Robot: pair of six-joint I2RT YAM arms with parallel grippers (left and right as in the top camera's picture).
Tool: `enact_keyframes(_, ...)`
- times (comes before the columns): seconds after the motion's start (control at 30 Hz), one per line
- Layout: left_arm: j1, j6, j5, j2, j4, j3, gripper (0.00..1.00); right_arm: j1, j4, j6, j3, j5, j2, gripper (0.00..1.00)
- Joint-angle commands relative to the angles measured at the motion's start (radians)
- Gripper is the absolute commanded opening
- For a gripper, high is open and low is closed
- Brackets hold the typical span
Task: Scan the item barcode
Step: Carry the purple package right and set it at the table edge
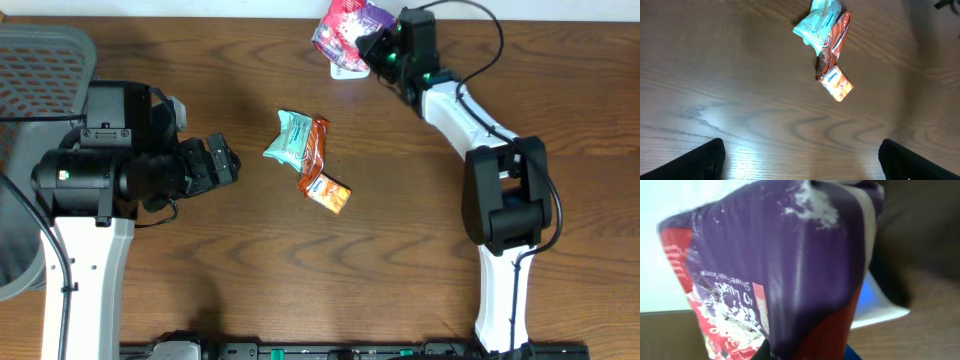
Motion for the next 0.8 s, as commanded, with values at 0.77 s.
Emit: enact_keyframes(0.77, 0.005, 0.003, -0.003, -0.001, -0.004, 0.011, 0.98, -0.518, -0.966, -0.245, 0.384, 0.502, -0.151, 0.01)
